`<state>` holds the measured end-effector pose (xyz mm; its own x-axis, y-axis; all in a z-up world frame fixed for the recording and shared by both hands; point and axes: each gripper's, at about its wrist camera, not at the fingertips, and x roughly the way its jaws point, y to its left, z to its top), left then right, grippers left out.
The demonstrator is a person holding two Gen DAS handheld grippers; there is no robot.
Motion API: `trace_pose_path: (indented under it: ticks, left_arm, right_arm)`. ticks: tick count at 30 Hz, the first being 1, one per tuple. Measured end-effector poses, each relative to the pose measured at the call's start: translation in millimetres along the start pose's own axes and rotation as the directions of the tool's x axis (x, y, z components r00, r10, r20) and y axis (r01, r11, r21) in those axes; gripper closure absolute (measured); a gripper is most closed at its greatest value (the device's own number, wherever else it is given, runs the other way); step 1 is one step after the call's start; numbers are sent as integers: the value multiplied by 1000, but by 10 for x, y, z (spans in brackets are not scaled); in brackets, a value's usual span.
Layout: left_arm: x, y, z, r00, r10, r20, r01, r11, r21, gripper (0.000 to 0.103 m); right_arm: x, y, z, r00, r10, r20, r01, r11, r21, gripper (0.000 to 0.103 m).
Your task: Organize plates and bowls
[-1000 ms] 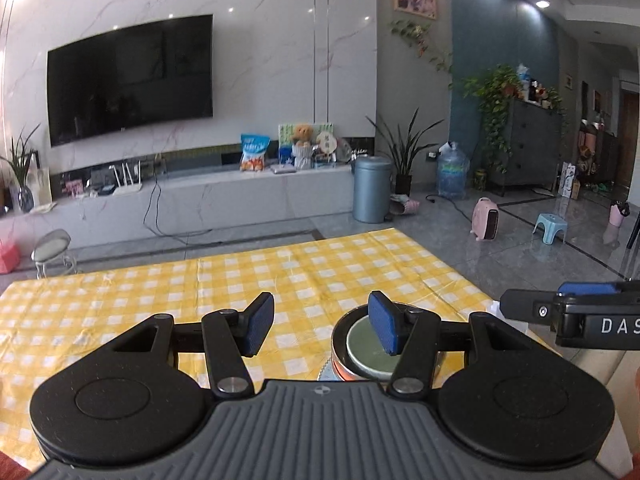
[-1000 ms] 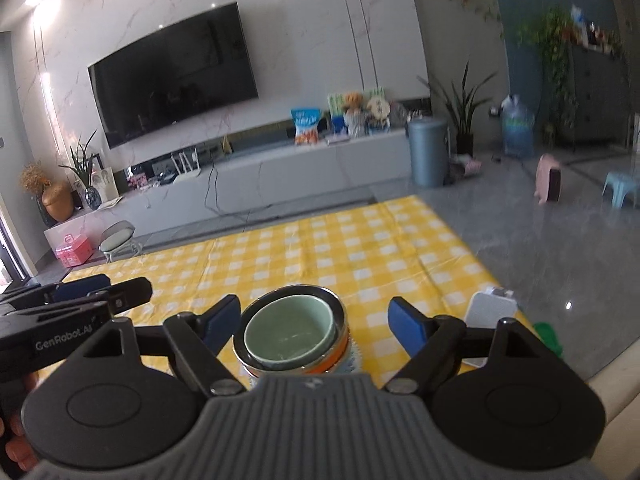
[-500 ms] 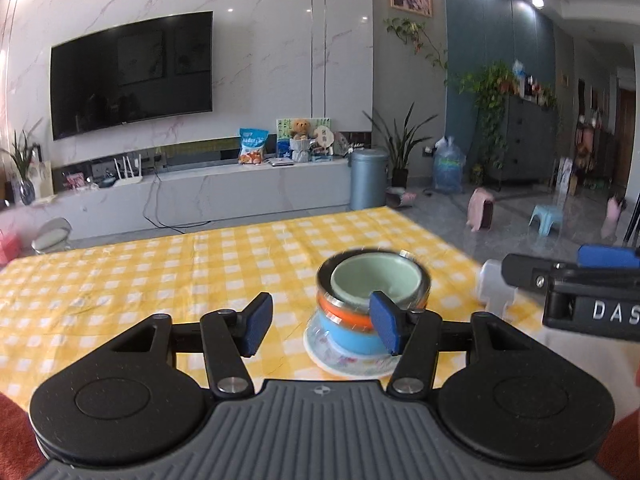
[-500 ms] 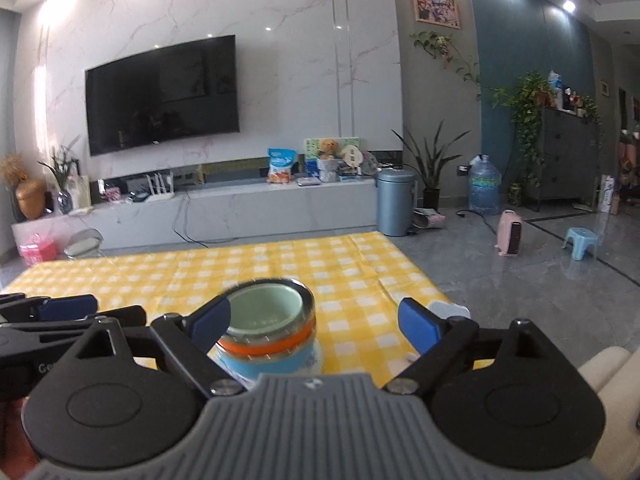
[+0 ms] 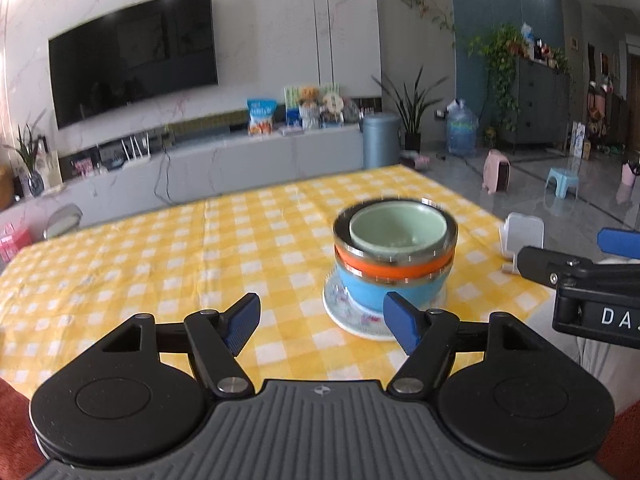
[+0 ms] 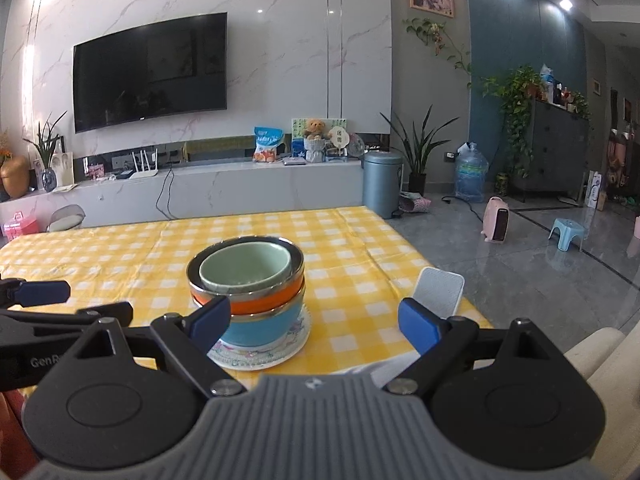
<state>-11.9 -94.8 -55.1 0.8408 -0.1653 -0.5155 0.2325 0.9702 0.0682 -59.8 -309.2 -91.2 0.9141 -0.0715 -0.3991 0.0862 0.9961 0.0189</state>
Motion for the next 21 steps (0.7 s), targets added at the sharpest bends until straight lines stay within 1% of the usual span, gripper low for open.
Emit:
trace_pose_path:
  ticks: [2,8,12,21]
  left_arm:
    - [25,-6,-22,1000,0,-19,0,1000,2,20]
    - [42,-6,-41,999,7,-36,-7,1000,5,19]
    - [39,-1,-48,999,16,-46,-15,1000,12,19]
    - [-5,3,-35,999,14,-40,-13,1000,19,19]
  right_arm:
    - [33,6,-16,1000,8,-5,-8,1000,5,14]
    - [64,-33,-48,1000,25,-13,-24,998,50,14]
    - [71,-37,-56,999,29,-24,-27,998,55,14]
    - [37,-47,-68,999,32,-15,-31,998,61,14]
